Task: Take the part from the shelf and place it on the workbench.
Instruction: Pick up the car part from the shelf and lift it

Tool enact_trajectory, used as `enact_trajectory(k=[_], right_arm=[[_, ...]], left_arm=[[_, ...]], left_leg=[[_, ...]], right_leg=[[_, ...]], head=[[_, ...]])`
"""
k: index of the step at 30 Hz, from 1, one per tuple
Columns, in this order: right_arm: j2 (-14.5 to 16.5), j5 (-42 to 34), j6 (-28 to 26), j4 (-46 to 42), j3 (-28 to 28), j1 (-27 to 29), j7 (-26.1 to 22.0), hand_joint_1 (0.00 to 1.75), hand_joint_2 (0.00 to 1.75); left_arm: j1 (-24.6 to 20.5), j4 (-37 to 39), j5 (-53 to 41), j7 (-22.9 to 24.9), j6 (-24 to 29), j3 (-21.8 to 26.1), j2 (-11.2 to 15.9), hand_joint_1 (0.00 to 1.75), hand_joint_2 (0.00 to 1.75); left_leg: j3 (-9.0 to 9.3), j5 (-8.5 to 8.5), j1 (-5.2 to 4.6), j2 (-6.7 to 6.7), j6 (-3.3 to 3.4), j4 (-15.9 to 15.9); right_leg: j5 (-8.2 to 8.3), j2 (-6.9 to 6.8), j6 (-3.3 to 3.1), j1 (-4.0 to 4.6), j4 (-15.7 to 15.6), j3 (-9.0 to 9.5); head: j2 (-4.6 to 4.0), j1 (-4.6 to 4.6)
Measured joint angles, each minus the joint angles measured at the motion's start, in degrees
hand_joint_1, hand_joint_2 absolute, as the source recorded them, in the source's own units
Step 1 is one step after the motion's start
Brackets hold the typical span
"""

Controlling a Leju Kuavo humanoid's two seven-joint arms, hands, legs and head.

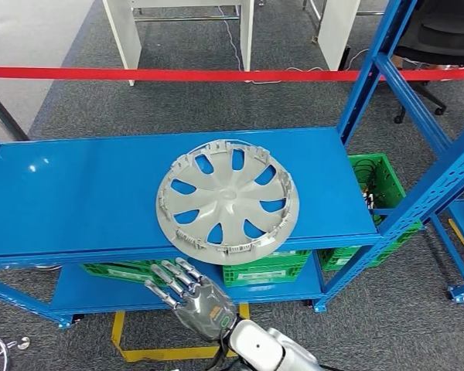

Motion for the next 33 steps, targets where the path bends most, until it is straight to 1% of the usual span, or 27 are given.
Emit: enact_trajectory(k=[5,12,22,33], right_arm=[[-0.5,0.2,0.0,5.0,0.9,-1.3,2.0,0.00,1.75],[-0.5,0.4,0.0,9.0,0.9,-3.4,4.0,0.00,1.75],[-0.5,-0.5,0.0,11.0,0.6,-5.7,4.1,0.00,1.75],[-0.5,-1.1,0.0,11.0,-2.5,-6.0,3.0,0.00,1.75]], left_arm=[[-0.3,0.0,-0.1,1.5,0.3,0.0,-0.1,0.00,0.00],[-0.4,0.0,-0.2,1.8,-0.3,-0.3,-0.1,0.00,0.00],[-0.5,0.0,-0.2,2.4,-0.3,-0.4,-0.1,0.00,0.00],[-0.5,0.0,0.0,2.4,-0.3,-0.4,-0.1,0.00,0.00]], left_leg=[[0.00,0.00,0.00,0.00,0.00,0.0],[0.00,0.01,0.00,0.00,-0.01,0.0],[0.00,0.02,0.00,0.00,-0.01,0.0],[0.00,0.02,0.00,0.00,-0.01,0.0]], right_leg=[[0.00,0.00,0.00,0.00,0.0,0.00],[0.01,0.00,0.01,0.00,0.0,0.00],[0.02,0.00,0.01,0.00,0.0,0.00],[0.02,0.00,0.01,0.00,0.0,0.01]], head=[[0.00,0.01],[0.00,0.02],[0.00,0.00],[0.00,0.01]])
